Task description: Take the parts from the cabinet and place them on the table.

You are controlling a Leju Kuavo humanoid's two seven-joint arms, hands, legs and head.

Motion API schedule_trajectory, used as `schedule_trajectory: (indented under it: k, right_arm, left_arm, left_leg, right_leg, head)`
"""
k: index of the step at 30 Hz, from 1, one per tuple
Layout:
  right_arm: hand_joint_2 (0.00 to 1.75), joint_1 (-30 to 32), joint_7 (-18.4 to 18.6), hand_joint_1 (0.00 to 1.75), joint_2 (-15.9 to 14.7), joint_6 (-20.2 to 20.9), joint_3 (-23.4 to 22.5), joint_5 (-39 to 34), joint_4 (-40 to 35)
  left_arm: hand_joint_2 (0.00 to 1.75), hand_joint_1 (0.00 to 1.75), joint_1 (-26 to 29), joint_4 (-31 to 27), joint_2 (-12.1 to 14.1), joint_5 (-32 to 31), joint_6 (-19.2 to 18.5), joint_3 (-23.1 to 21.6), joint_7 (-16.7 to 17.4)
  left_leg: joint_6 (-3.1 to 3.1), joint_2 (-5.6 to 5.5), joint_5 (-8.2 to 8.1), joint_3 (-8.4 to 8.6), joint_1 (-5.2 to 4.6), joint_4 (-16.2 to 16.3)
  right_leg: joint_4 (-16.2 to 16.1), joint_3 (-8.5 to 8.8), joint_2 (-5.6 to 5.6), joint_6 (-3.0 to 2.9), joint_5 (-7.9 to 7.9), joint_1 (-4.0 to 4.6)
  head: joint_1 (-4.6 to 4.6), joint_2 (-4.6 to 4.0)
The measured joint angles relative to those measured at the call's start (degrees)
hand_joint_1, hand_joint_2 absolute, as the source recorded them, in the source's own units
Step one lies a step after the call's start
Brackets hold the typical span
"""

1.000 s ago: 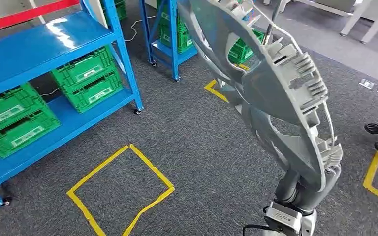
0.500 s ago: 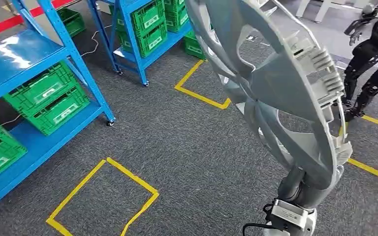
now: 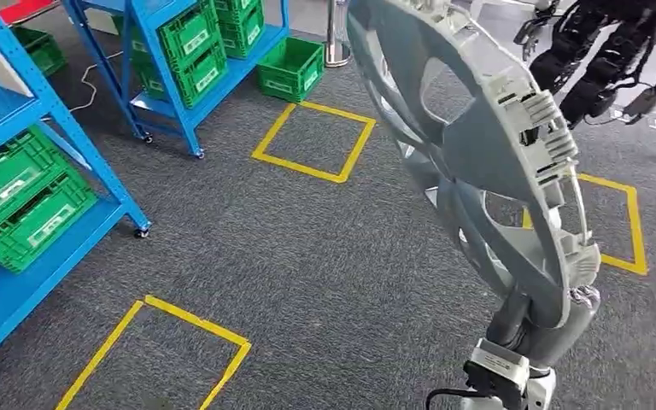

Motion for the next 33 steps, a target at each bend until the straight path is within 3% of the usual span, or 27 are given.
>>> schedule_trajectory:
  k: [1, 2, 3, 6, 7, 8, 9, 10, 11, 12, 13, 14, 16, 17, 18, 20, 22, 23, 24, 25, 27, 28, 29, 31, 32, 33]
  right_arm:
    - [0.00, -0.17, -0.04, 1.75, 0.15, 0.00, -0.22, 0.76, 0.09]
    - [0.00, -0.38, -0.04, 1.75, 0.42, 0.00, -0.53, 1.84, 0.11]
    - [0.00, -0.47, -0.11, 1.75, 0.79, 0.00, -0.90, 2.98, 0.26]
    - [0.00, -0.43, -0.09, 1.75, 1.94, 0.00, -2.55, 4.33, 0.28]
    - [0.00, -0.41, -0.09, 1.75, 2.23, -0.02, -2.88, 4.09, 0.28]
    - [0.00, -0.32, -0.07, 1.75, 2.49, -0.02, -3.08, 3.61, 0.28]
    - [0.00, -0.36, -0.04, 1.75, 2.80, -0.02, -3.21, 2.95, 0.28]
    - [0.00, -0.38, -0.02, 1.75, 3.13, -0.02, -3.35, 2.65, 0.28]
    - [0.00, -0.43, -0.02, 1.75, 3.26, -0.02, -3.58, 2.74, 0.28]
    - [0.00, -0.41, -0.02, 1.75, 3.30, -0.02, -3.85, 2.82, 0.28]
    - [0.00, -0.38, -0.02, 1.75, 3.30, -0.02, -4.05, 2.82, 0.28]
    - [0.00, -0.38, -0.02, 1.75, 3.32, -0.02, -4.20, 2.78, 0.28]
    - [0.00, -0.41, -0.04, 1.75, 3.46, -0.02, -4.39, 2.06, 0.24]
    - [0.00, -0.41, -0.04, 1.75, 3.54, -0.02, -4.44, 1.36, 0.24]
    - [0.00, -0.51, -0.04, 1.75, 3.56, -0.02, -4.48, 0.55, 0.24]
    - [0.00, -0.51, -0.04, 1.75, 3.63, -0.02, -4.50, -0.58, 0.24]
    - [0.00, -0.40, -0.04, 1.75, 3.63, -0.02, -4.63, -0.94, 0.24]
    - [0.00, -0.30, -0.07, 1.75, 3.63, -0.02, -4.68, -0.74, 0.22]
    - [0.00, -0.48, -0.09, 1.75, 3.63, -0.02, -4.72, -0.67, 0.18]
    - [0.00, -0.60, -0.11, 1.75, 3.65, 0.00, -4.72, -0.61, 0.07]
    - [0.00, -0.44, -0.09, 1.75, 3.65, 0.00, -4.83, -0.63, -0.13]
    - [0.00, -0.38, -0.09, 1.75, 3.65, 0.00, -5.01, -0.63, -0.24]
    - [0.00, -0.31, -0.07, 1.75, 3.65, -0.02, -5.20, -0.72, -0.42]
    - [0.00, -0.24, -0.07, 1.75, 3.65, -0.02, -5.36, -0.65, -1.01]
    - [0.00, -0.26, -0.09, 1.75, 3.65, -0.02, -5.40, -0.63, -1.33]
    - [0.00, -0.38, -0.13, 1.75, 3.65, -0.02, -5.40, -0.65, -1.55]
  left_arm:
    - [0.00, 0.00, -0.11, 0.00, -0.04, 0.04, -0.07, 0.07, 0.02]
    - [0.00, 0.00, -0.15, 0.00, -0.04, 0.04, -0.15, 0.09, 0.11]
    - [0.00, 0.00, -0.15, 0.00, 0.02, 0.02, -0.28, 0.09, 0.35]
    - [0.00, 0.00, -0.12, 0.02, -0.04, -0.72, -0.46, 0.11, 1.73]
    - [0.00, 0.00, -0.09, 0.02, -0.04, -0.94, -0.46, 0.11, 2.22]
    - [0.00, 0.00, -0.09, 0.02, 0.02, -1.22, -0.46, 0.11, 2.87]
    - [0.00, 0.00, 0.08, 0.02, 0.00, -1.57, -0.48, 0.11, 3.48]
    - [0.00, 0.00, 0.37, 0.09, 0.00, -2.12, -0.50, 0.11, 4.20]
    - [0.00, 0.00, 0.67, 0.11, 0.00, -2.60, -0.59, 0.11, 4.65]
    - [0.00, 0.00, 0.89, 0.13, 0.00, -2.91, -0.68, 0.11, 4.90]
    - [0.00, 0.00, 1.03, 0.15, 0.02, -2.95, -0.74, 0.11, 4.96]
    - [0.00, 0.00, 1.05, 0.15, 0.07, -2.80, -0.92, 0.11, 4.74]
    - [0.00, 0.00, 0.97, 0.13, 0.22, -2.40, -1.29, 0.11, 4.15]
    - [0.00, 0.00, 0.99, 0.13, 0.33, -2.14, -1.79, 0.11, 3.94]
    - [0.00, 0.00, 1.00, 0.20, 0.37, -1.94, -2.10, 0.11, 3.93]
    - [0.00, 0.00, 0.96, 0.17, 0.37, -1.97, -2.36, 0.11, 3.78]
    - [0.00, 0.00, 0.87, 0.17, 0.33, -2.03, -2.45, 0.11, 3.61]
    - [0.00, 0.00, 0.62, 0.15, 0.31, -2.32, -2.56, 0.11, 3.54]
    - [0.00, 0.00, 0.54, 0.07, 0.33, -2.62, -2.56, 0.11, 3.45]
    - [0.00, 0.00, 0.53, 0.04, 0.35, -2.82, -2.71, 0.11, 3.47]
    - [0.00, 0.00, 0.51, 0.00, 0.42, -2.93, -3.06, 0.11, 3.80]
    - [0.00, 0.00, 0.46, 0.00, 0.40, -2.97, -3.17, 0.11, 3.96]
    - [0.00, 0.00, 0.29, 0.00, 0.39, -3.21, -3.70, 0.11, 4.42]
    - [0.00, 0.00, -0.22, 0.00, 0.37, -3.91, -4.46, 0.02, 5.03]
    - [0.00, 0.00, -0.60, 0.00, 0.35, -4.02, -4.68, 0.00, 5.33]
    - [0.00, 0.00, -0.89, -0.04, 0.37, -4.09, -4.79, 0.00, 5.42]
  left_leg:
    - [-0.16, 0.66, -0.16, 0.11, 0.00, 0.11]
    - [-0.49, 1.20, -0.42, 0.26, -0.14, 0.28]
    - [-0.92, 1.59, -0.79, -0.15, -0.60, 0.39]
    - [-1.81, 3.02, -0.82, 0.98, -0.47, -0.10]
    - [-2.26, 2.91, -1.05, 1.10, -0.33, 0.01]
    - [-2.62, -0.41, -2.00, 0.59, -0.06, 0.97]
    - [-2.69, -2.59, -3.92, -0.48, -0.05, 3.71]
    - [-2.78, -3.62, -6.48, -2.62, -0.02, 8.53]
    - [-2.89, -3.89, -8.56, -4.90, -0.02, 13.37]
    - [-2.94, -3.97, -9.47, -6.61, -0.02, 16.78]
    - [-2.91, -3.99, -8.93, -7.32, -0.01, 17.75]
    - [-2.85, -4.05, -7.12, -6.81, 0.01, 16.01]
    - [-2.67, -5.01, -1.46, -3.03, 0.24, 6.98]
    - [-2.66, -7.80, 0.41, -1.20, 0.58, 2.21]
    - [-2.52, -10.67, -0.41, -0.87, 0.71, 1.05]
    - [-2.06, -9.46, -0.38, -1.01, 0.45, 1.20]
    - [-1.11, -8.05, 0.07, -0.73, 0.52, 0.87]
    - [-0.54, -7.03, 0.41, -0.59, 0.64, 0.51]
    - [-0.12, -6.41, 0.47, -0.60, 0.55, 0.41]
    - [0.06, -5.44, 0.46, -0.67, 0.33, 0.45]
    - [0.22, -3.66, 0.36, -0.73, 0.08, 0.53]
    - [0.25, -2.76, 0.33, -0.79, 0.05, 0.62]
    - [0.23, -1.83, 0.29, -0.81, 0.04, 0.66]
    - [0.02, -0.40, 0.13, -0.75, 0.04, 0.77]
    - [-0.17, 0.10, 0.01, -0.67, 0.00, 0.90]
    - [-0.46, 0.52, -0.19, -0.62, -0.38, 0.98]
  right_leg:
    - [-5.56, 3.12, -1.15, -0.21, 2.09, 0.05]
    - [-10.16, 5.52, -4.04, -0.58, 2.56, 0.29]
    - [-10.21, 5.58, -4.55, -0.86, 2.66, 0.46]
    - [-10.21, 5.31, -2.53, -1.77, 2.64, 0.80]
    - [-10.70, 5.42, -1.95, -2.31, 3.01, 0.46]
    - [-10.87, 5.49, -1.45, -2.63, 3.19, 0.20]
    - [-10.87, 5.45, -0.99, -2.87, 3.26, 0.08]
    - [-10.87, 5.42, -0.26, -3.01, 3.21, 0.08]
    - [-10.86, 5.40, 0.52, -3.09, 3.18, 0.13]
    - [-10.83, 5.41, 1.35, -3.09, 3.18, 0.18]
    - [-10.79, 5.42, 2.23, -3.09, 3.18, 0.17]
    - [-10.73, 5.45, 3.08, -3.07, 3.19, 0.15]
    - [-10.48, 5.54, 4.74, -2.89, 3.20, 0.05]
    - [-10.33, 5.40, 5.39, -2.64, 3.15, -0.01]
    - [-9.94, 4.99, 6.10, -2.14, 3.25, 0.26]
    - [-10.16, 4.34, 7.55, -1.27, 3.75, -0.16]
    - [-10.50, 4.07, 9.07, -0.35, 4.31, -0.22]
    - [-9.67, 3.80, 6.32, -0.33, 3.70, -0.20]
    - [-7.47, 2.62, 3.15, -0.13, 2.10, 0.17]
    - [-3.21, 0.58, 1.69, 0.13, -0.23, 0.17]
    - [5.53, -3.49, 0.97, 0.39, -3.76, 0.01]
    - [7.62, -4.44, 0.88, 0.45, -4.02, 0.00]
    - [6.40, -3.72, 0.75, 0.43, -2.89, 0.00]
    - [-2.51, 1.40, -0.06, 0.17, 1.22, 0.02]
    - [-7.73, 4.52, -1.75, -0.05, 2.83, 0.12]
    - [-9.63, 5.36, -4.53, -0.66, 2.31, 0.48]
  head:
    - [0.00, 0.00]
    - [0.00, 0.00]
    - [-0.07, 0.02]
    - [-0.09, 0.02]
    - [-0.09, 0.00]
    - [-0.15, 0.00]
    - [-0.22, 0.00]
    - [-0.39, 0.02]
    - [-0.42, 0.02]
    - [-0.42, 0.00]
    - [-0.39, 0.02]
    - [-0.42, 0.02]
    - [-0.42, 0.02]
    - [-0.42, 0.02]
    - [-0.46, 0.00]
    - [-0.48, 0.02]
    - [-0.44, 0.00]
    - [-0.48, 0.00]
    - [0.13, 0.02]
    - [0.20, 0.00]
    - [0.20, 0.00]
    - [0.22, 0.00]
    - [0.22, 0.02]
    - [0.22, 0.00]
    - [0.22, 0.00]
    - [0.20, 0.00]
